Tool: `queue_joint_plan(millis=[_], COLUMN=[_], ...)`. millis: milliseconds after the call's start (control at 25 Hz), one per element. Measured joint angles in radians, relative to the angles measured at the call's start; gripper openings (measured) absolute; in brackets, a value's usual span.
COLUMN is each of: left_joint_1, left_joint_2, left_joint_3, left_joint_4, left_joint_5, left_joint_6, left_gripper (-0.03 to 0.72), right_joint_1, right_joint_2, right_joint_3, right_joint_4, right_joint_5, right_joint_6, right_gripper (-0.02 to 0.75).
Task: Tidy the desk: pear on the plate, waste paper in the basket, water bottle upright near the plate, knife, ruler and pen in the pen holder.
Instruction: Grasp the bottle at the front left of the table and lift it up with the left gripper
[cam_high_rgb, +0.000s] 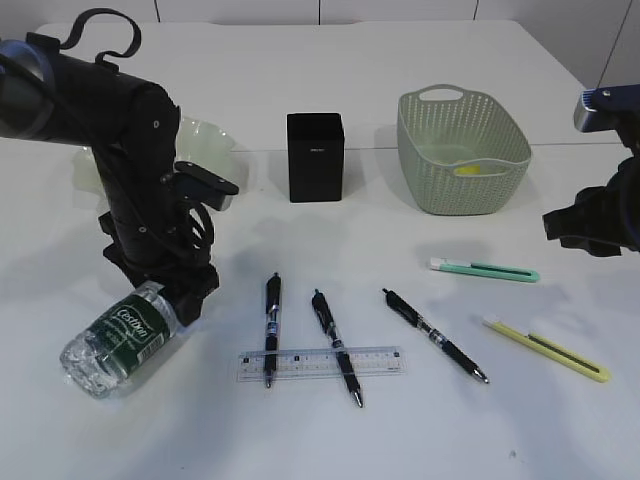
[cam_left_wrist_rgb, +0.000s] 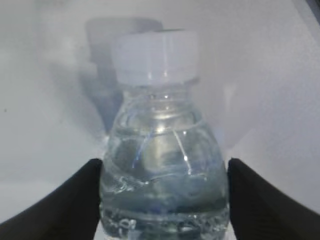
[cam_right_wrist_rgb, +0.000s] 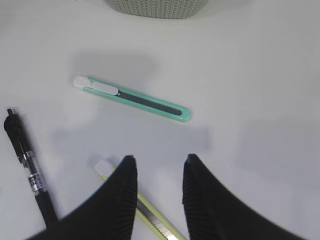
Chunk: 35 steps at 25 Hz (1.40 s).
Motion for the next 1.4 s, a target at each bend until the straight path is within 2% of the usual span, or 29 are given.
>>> queue_joint_plan(millis=[200,320,1400], left_joint_1=[0.0,0.0,0.0], left_joint_2=[0.0,0.0,-0.004], left_joint_3=[-0.002,-0.002,-0.002], left_joint_4=[0.003,0.003,0.017], left_joint_5=[0.0,0.0,-0.035], left_joint_6=[0.0,0.0,0.0], left_gripper=[0.433,0.398,0.377], right_joint_1=[0.0,0.0,0.0], right_joint_2=[0.0,0.0,0.0], right_joint_3=[0.0,0.0,0.0], right_joint_4=[0.0,0.0,0.0], right_joint_5=[0.0,0.0,-0.003], right_joint_6=[0.0,0.0,0.0], right_gripper=[0.239,0.239,0.239])
